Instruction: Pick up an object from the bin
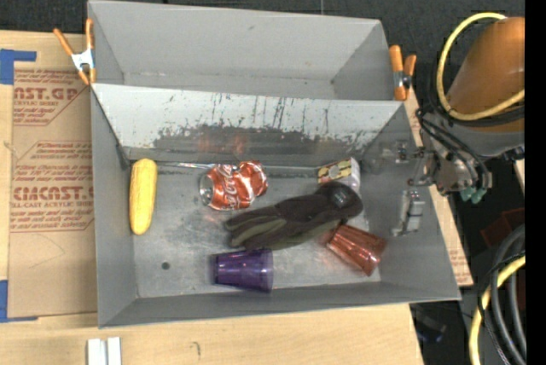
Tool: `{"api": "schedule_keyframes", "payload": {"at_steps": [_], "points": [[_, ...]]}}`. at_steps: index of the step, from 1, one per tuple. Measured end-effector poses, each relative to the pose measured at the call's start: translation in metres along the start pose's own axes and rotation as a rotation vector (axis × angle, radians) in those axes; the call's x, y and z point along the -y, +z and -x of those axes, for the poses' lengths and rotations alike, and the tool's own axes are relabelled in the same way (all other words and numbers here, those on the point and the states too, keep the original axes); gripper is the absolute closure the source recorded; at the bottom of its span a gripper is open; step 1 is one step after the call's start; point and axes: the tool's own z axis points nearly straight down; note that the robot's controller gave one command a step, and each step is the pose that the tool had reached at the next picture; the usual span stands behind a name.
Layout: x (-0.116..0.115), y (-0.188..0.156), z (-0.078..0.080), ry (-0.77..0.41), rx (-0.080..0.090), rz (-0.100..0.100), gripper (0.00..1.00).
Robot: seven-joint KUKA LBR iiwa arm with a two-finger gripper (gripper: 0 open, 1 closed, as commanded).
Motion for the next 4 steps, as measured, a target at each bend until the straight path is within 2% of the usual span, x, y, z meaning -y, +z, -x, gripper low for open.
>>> {"api": "schedule_keyframes", "payload": {"at_steps": [1, 2, 3, 4], "points": [[-0.001, -0.005, 0.001, -0.002, 0.008, -0.002, 0.0], [-0.034, 0.045, 0.021, -0.038, 0.014, -0.003, 0.0], [-0.059, 0.069, 0.016, 0.006, 0.003, 0.001, 0.0], [-0.086, 0.128, 0.016, -0.262, 0.007, -0.001, 1.0]]}}
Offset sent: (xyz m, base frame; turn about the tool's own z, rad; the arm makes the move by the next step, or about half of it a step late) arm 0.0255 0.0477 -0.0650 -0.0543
